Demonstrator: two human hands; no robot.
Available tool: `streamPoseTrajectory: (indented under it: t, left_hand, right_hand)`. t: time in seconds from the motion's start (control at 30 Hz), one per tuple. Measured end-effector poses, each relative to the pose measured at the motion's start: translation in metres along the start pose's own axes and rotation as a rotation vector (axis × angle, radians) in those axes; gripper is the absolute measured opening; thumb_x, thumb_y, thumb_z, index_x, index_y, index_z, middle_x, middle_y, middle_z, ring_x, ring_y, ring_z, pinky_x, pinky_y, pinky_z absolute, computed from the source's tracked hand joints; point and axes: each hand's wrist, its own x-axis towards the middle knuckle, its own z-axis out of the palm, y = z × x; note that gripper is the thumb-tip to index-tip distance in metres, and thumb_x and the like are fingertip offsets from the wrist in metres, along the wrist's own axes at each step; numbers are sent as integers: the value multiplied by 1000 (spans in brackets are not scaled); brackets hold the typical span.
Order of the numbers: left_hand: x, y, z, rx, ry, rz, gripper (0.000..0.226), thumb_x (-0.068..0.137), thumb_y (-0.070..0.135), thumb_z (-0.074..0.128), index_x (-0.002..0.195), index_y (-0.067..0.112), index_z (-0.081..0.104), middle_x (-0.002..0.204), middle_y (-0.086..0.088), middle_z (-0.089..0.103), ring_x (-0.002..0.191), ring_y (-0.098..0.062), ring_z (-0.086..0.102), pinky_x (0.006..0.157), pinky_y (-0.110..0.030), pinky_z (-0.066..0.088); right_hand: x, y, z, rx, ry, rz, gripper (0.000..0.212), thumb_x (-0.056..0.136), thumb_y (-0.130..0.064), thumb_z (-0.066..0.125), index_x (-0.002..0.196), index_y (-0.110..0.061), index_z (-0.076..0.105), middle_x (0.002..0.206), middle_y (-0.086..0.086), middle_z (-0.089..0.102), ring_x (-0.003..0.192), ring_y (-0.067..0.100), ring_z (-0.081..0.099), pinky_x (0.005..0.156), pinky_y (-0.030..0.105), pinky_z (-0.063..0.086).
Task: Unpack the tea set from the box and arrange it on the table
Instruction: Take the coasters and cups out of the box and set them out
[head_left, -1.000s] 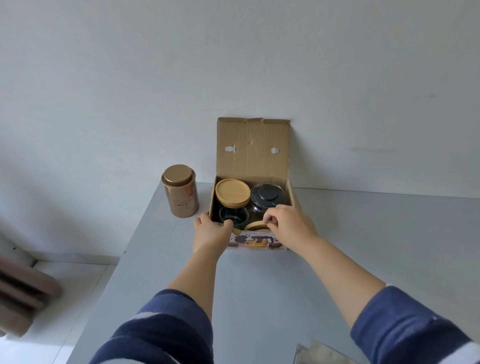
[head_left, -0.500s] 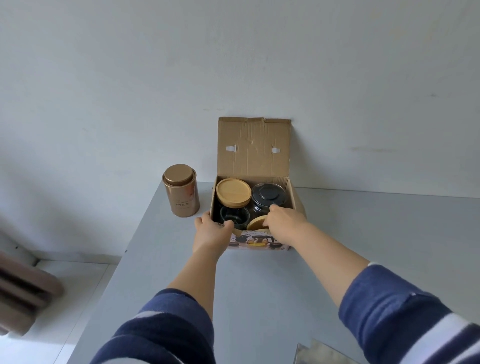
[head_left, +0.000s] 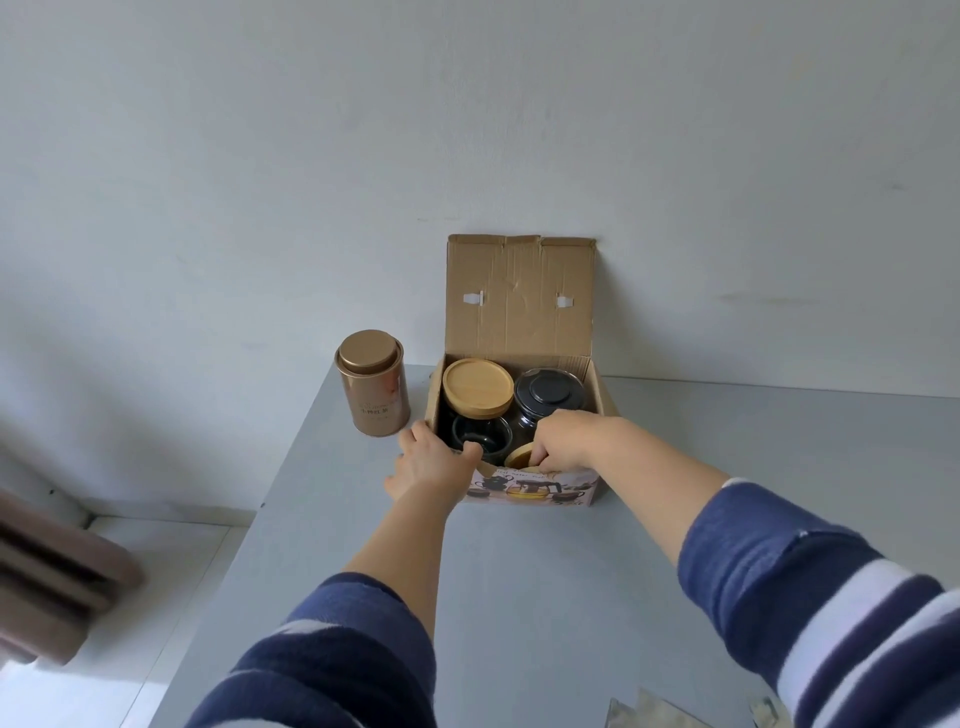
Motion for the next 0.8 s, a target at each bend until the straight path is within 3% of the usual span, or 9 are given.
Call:
streamPoseTrajectory:
  t: [0.1,0.2,0.27,0.3,0.43,0.53,0.67,0.8]
  left_hand:
    - [-2,3,0,112,202,106,64,84,50,54,137,21,32,143,-3,27,135,-28,30,107,-45,30]
    - [3,12,-6,224,382,200,39,91,46,43,119,23,58,145,-1,25,141,-25,14,116,-48,13]
    - [9,22,-12,302,326,119,45,95,41,32,113,20,68,152,-3,22,144,-27,7,118,-52,3]
    - [11,29,-15,338,270,67,49,95,39,29,119,19,66,156,-4,17,146,-29,2,117,-54,-2]
    - [18,56,-20,381,60,-71,61,96,42,21,143,10,43,163,-10,-3,147,-32,-16,115,-60,-9]
    - [25,63,-16,321,18,-154,64,97,46,22,147,9,36,162,-10,4,148,-32,-10,116,-61,-5]
    - [30,62,-12,264,72,-176,57,97,39,31,145,10,39,160,-8,20,149,-29,0,117,-57,0]
    - [32,58,-9,98,102,-199,59,92,45,33,138,11,47,150,-8,39,145,-28,16,116,-55,12]
  right_hand:
    - [-2,1,-12,-88,-57,-84,30,93,-21,53,116,-14,70,106,5,70,88,20,58,77,28,47]
    - [-3,-1,-11,-169,-4,-111,22,90,-16,55,96,-8,75,81,6,64,71,20,55,67,30,47]
    - [-6,-4,-8,-273,87,-109,19,86,-13,56,86,-8,73,76,6,61,67,23,53,58,30,44]
    - [-8,-5,-8,-325,146,-109,17,85,-13,56,85,-11,73,78,6,62,68,24,54,57,30,44]
    - [-16,-1,-2,-440,351,-132,17,90,-19,53,107,-16,56,91,9,69,77,31,62,58,34,43]
    - [-16,2,5,-455,405,-116,28,92,-23,52,118,-21,42,94,10,68,85,32,64,56,34,40]
    - [-10,-4,10,-490,395,-147,30,91,-4,46,114,-22,49,99,6,68,96,29,56,61,33,39]
    - [-8,-11,10,-465,430,-79,53,88,0,51,135,-16,32,92,10,64,82,28,46,51,32,35]
